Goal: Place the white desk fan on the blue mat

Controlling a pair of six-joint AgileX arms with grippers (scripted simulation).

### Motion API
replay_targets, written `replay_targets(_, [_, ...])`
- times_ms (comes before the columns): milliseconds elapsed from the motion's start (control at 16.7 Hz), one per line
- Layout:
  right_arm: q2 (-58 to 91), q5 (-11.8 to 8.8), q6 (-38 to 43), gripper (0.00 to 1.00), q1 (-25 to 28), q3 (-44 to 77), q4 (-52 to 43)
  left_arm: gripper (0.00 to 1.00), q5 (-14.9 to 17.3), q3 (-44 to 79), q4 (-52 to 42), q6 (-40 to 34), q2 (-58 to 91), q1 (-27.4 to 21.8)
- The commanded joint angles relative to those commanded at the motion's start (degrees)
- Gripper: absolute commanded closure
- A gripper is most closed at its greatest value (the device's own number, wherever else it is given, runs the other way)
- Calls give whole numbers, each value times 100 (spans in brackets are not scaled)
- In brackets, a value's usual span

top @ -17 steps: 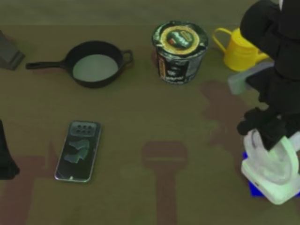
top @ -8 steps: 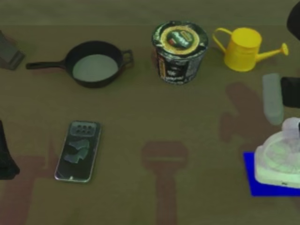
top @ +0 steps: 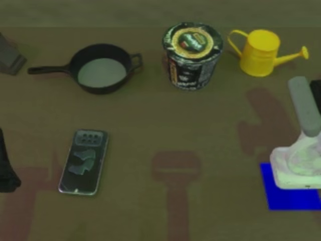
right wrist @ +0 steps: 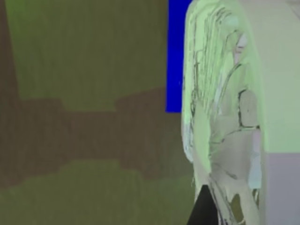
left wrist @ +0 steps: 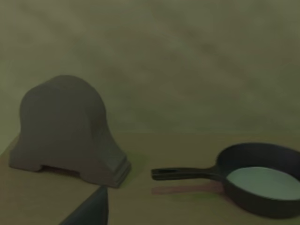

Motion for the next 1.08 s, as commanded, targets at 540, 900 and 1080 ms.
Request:
replay_targets(540, [75,0,8,100,0,-621,707,0,0,0,0,0,0,0])
replay_targets(900, [88,0,1,92,-1,-703,791,0,0,0,0,0,0,0])
replay_targets(1080, [88,0,1,70,-1,-703,791,0,0,0,0,0,0,0])
